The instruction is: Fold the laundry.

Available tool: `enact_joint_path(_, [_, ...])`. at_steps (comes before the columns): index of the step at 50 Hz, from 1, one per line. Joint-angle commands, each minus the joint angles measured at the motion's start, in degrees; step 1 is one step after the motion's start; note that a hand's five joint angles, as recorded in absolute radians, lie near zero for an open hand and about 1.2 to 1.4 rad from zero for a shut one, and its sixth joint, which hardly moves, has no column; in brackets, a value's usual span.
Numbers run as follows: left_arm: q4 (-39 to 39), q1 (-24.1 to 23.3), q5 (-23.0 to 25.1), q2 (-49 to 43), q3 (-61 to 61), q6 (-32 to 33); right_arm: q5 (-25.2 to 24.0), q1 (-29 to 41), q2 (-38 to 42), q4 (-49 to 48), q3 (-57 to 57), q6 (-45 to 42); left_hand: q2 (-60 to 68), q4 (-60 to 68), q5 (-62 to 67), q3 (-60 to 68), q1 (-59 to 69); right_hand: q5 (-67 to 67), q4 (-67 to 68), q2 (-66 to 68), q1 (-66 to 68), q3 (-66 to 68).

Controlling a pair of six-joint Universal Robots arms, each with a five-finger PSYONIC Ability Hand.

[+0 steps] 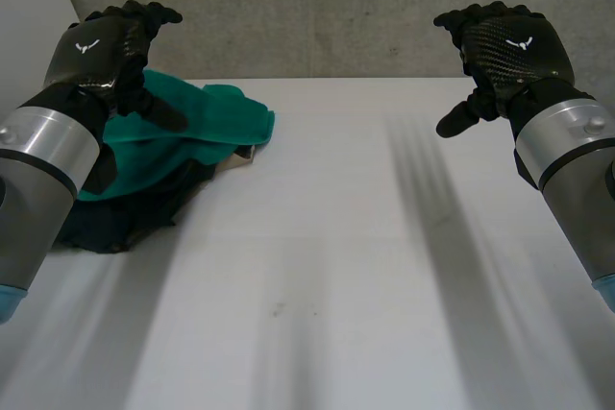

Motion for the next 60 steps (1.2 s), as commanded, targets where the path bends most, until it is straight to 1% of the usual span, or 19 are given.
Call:
enact_joint_path(1, [0.0,0.0,-0.1,0.3,0.2,0.1,0.0,0.0,0.0,0.0,0.0,0.0,-5.9,-5.9,-5.8,-5.8,-5.6,-5.7,-6.0,-5.0,-5.4,-5.7])
enact_joint_path(9, [0.4,0.6,0.1,0.0,0.9,0.7,-0.1,0.1,0.1,0.1,0.2,-0.1,-5.9,-5.9,-5.8,-5.8,-5.6,-5.7,-6.0,-5.0,-5.4,-5.7])
enact_joint_path(14, [2.6,3.4,0.2,-2.6,2.5,5.9,-0.3,0.1,0.1,0.1,0.4,-0.3,-5.9,-5.9,-5.8,-5.7,-5.6,-5.7,-6.0,-5.0,-5.4,-5.7])
enact_joint_path(18, [4.6,5.8,0.2,-10.0,5.1,14.8,-0.6,0.1,0.1,0.2,0.4,-0.4,-5.9,-5.9,-5.8,-5.7,-5.6,-5.7,-6.0,-5.0,-5.4,-5.7])
enact_joint_path(22, [6.5,9.6,0.1,-21.6,9.8,26.9,-0.6,0.3,0.1,0.2,0.5,-0.5,-5.9,-5.9,-5.8,-5.8,-5.6,-5.7,-6.0,-5.0,-5.4,-5.7])
enact_joint_path(26, [6.9,12.8,0.1,-30.3,14.5,34.5,-0.6,0.3,0.2,0.5,0.6,-0.6,-5.9,-5.9,-5.8,-5.8,-5.6,-5.7,-6.0,-5.0,-5.4,-5.7])
enact_joint_path(30, [6.9,13.7,0.2,-36.6,18.0,36.4,-0.6,0.3,0.4,0.7,0.8,-0.9,-3.5,-3.5,-3.4,-3.4,-3.2,-5.7,-6.0,-5.0,-5.4,-5.7])
enact_joint_path(31, [7.0,13.7,0.2,-36.9,18.3,36.3,-0.6,0.3,0.5,0.7,0.8,-1.0,-0.5,-0.5,-0.4,-0.4,-0.2,-5.7,-6.0,-5.0,-5.4,-5.7])
enact_joint_path(32, [7.2,13.7,0.2,-36.8,18.3,35.9,-0.6,0.3,0.5,0.7,0.8,-1.0,8.3,8.3,8.4,8.5,8.6,-5.7,-6.0,-5.0,-5.4,-5.7])
enact_joint_path(33, [8.0,13.5,0.3,-36.4,18.3,35.1,-0.6,0.2,0.5,0.7,0.8,-1.0,34.7,34.7,34.8,34.9,35.0,-5.7,-6.0,-5.0,-5.4,-5.7])
enact_joint_path(34, [8.6,13.2,0.3,-36.1,18.1,34.5,-0.6,0.2,0.5,0.7,0.8,-1.0,51.5,51.5,51.6,51.6,51.8,-5.7,-6.0,-5.0,-5.4,-5.7])
enact_joint_path(35, [9.1,13.1,0.3,-35.5,18.0,33.6,-0.6,0.2,0.5,0.7,0.7,-1.1,64.0,64.0,64.1,64.1,64.2,-5.7,-6.0,-5.0,-5.4,-5.7])
enact_joint_path(39, [10.5,9.7,0.3,-28.8,16.2,27.9,-0.6,0.0,0.5,0.7,0.3,-1.9,64.1,64.1,64.2,64.2,64.4,-5.7,-6.0,-5.0,-5.4,-5.7])
enact_joint_path(43, [10.9,4.0,0.4,-21.2,13.5,22.2,-0.6,-0.2,0.4,0.5,0.2,-3.4,64.1,64.1,64.2,64.2,64.4,-5.7,-6.0,-5.0,-5.4,-5.7])
enact_joint_path(44, [10.9,1.4,0.6,-18.8,12.8,20.2,-0.6,-0.1,0.3,0.4,0.2,-3.8,64.1,64.1,64.2,64.2,64.4,-5.7,-6.0,-5.0,-5.4,-5.7])
enact_joint_path(48, [10.9,-5.0,1.5,-15.2,12.5,17.1,-0.3,-0.4,0.1,0.7,-0.3,-5.1,64.1,64.1,64.2,64.2,64.4,-5.7,-6.0,-5.0,-5.4,-5.7])
enact_joint_path(53, [10.6,-11.4,3.3,-17.6,13.7,16.4,0.0,-3.6,-0.2,2.0,-0.9,-5.8,64.1,64.1,64.2,64.2,64.4,-5.7,-6.0,-5.0,-5.4,-5.7])
enact_joint_path(58, [10.4,-18.3,3.6,-27.5,16.2,17.0,0.1,-5.4,-0.1,5.2,-1.9,-5.8,64.1,64.1,64.2,64.2,64.4,-5.7,-6.0,-5.0,-5.4,-5.7])
enact_joint_path(60, [10.4,-19.1,3.5,-30.2,16.9,17.0,-0.2,-6.2,0.2,6.6,-1.9,-5.8,64.1,64.1,64.2,64.2,64.4,-5.7,-6.0,-5.0,-5.4,-5.7])
